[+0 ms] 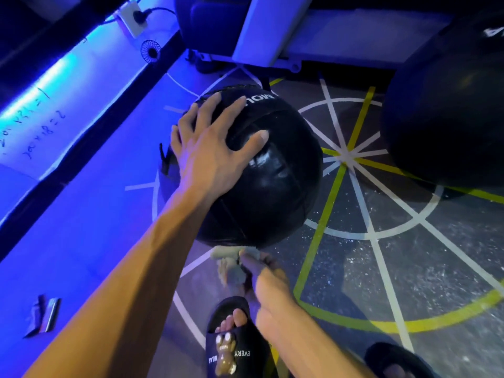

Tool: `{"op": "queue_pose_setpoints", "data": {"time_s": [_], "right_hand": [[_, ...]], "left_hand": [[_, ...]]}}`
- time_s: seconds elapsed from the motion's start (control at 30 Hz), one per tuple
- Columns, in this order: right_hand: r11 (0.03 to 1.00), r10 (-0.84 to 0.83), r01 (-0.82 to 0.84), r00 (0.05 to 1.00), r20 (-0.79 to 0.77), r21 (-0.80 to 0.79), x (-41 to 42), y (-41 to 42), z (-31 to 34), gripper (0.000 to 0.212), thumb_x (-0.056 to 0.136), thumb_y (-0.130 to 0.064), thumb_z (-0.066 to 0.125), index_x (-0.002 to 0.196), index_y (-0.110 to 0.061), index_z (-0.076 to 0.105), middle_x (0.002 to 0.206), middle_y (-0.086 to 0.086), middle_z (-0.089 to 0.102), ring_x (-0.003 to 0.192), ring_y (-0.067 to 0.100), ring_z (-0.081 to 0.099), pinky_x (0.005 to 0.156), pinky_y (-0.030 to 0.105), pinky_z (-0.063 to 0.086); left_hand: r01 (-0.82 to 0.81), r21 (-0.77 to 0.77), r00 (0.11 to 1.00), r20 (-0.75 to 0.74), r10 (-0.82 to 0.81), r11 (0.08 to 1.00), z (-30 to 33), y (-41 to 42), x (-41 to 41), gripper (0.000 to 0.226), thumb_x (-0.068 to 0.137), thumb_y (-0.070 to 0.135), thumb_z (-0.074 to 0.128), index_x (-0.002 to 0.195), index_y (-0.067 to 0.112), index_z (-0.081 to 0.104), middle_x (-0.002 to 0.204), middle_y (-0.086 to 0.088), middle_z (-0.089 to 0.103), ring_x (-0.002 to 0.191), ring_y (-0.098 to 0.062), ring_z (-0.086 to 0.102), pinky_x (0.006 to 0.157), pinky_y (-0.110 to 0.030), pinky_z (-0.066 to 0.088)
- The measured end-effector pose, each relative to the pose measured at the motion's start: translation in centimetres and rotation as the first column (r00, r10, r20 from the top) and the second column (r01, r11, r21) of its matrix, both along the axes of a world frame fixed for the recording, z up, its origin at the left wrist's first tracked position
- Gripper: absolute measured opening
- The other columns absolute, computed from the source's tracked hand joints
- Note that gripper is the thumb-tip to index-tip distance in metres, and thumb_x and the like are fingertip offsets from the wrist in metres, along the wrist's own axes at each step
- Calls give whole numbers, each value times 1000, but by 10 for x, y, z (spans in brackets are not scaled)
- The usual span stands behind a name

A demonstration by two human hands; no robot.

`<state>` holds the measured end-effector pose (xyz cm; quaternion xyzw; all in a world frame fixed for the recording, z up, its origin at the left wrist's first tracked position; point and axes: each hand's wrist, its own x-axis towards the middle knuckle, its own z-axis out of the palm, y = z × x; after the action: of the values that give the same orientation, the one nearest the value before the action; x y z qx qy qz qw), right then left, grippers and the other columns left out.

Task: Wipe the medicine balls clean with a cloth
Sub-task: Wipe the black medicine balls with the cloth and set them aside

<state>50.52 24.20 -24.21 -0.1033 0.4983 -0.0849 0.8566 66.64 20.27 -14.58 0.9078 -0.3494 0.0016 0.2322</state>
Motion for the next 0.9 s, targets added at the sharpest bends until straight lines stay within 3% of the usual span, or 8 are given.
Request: {"op": "queue_pose_setpoints", "data": {"time_s": [0.2, 0.37, 0.47, 0.57, 0.73, 0.83, 0.9], "right_hand": [[988, -4, 4, 1000, -1, -157, 0, -18, 19, 14, 89, -4, 74, 90, -13, 63, 70, 6, 73, 57, 14, 67, 44, 21, 49], [994, -5, -6, 995, -96, -109, -7, -10, 8, 21, 88, 4, 71, 85, -13, 59, 61, 5, 70, 58, 20, 65, 44, 25, 49], [987, 20, -13, 999, 41, -159, -4, -17, 26, 16, 88, 4, 71, 89, -9, 61, 74, 12, 73, 64, 23, 68, 50, 28, 54], [960, 57, -9, 985, 164, -280, 7, -23, 44, 14, 90, 0, 71, 88, -9, 60, 77, 13, 66, 58, 14, 62, 49, 23, 48], [925, 127, -118, 992, 1, -361, -14, -26, 24, 22, 88, -7, 74, 73, -20, 65, 73, 7, 66, 58, 13, 57, 52, 26, 45], [919, 56, -82, 995, -78, -385, -30, -51, 12, 17, 91, -7, 70, 79, -18, 67, 78, 5, 73, 68, 16, 66, 61, 31, 51], [860, -26, -31, 994, -104, -509, -36, -75, 11, 10, 93, -10, 69, 85, -16, 66, 78, 0, 73, 74, 19, 65, 66, 33, 51]], "left_hand": [[19, 17, 1000, -12, -19, 1000, 0, -6, 5, 68, 86, 83, 48, 149, 57, 38, 167, 16, 23, 154, -25, 10, 123, -58, 8], [14, -5, 1000, -6, -14, 1000, -2, 1, 1, 68, 85, 84, 48, 148, 58, 39, 166, 17, 23, 154, -25, 11, 123, -58, 9], [17, -4, 1000, -10, -17, 1000, -3, 2, 3, 68, 85, 84, 47, 148, 59, 38, 166, 17, 23, 154, -25, 10, 123, -58, 8], [20, -12, 1000, -7, -20, 1000, -3, 4, 1, 69, 85, 84, 46, 148, 58, 39, 166, 17, 23, 154, -25, 10, 122, -58, 9], [29, -33, 999, -35, -31, 999, -2, 14, 3, 69, 84, 82, 49, 148, 58, 39, 166, 20, 23, 153, -20, 11, 124, -49, 6], [39, -74, 998, -46, -43, 997, -4, 30, 10, 66, 85, 78, 53, 146, 60, 40, 165, 20, 24, 152, -18, 12, 123, -44, 8], [44, -92, 995, -82, -51, 995, -5, 43, 15, 65, 85, 77, 55, 146, 61, 39, 165, 22, 23, 152, -16, 11, 124, -44, 9]]}}
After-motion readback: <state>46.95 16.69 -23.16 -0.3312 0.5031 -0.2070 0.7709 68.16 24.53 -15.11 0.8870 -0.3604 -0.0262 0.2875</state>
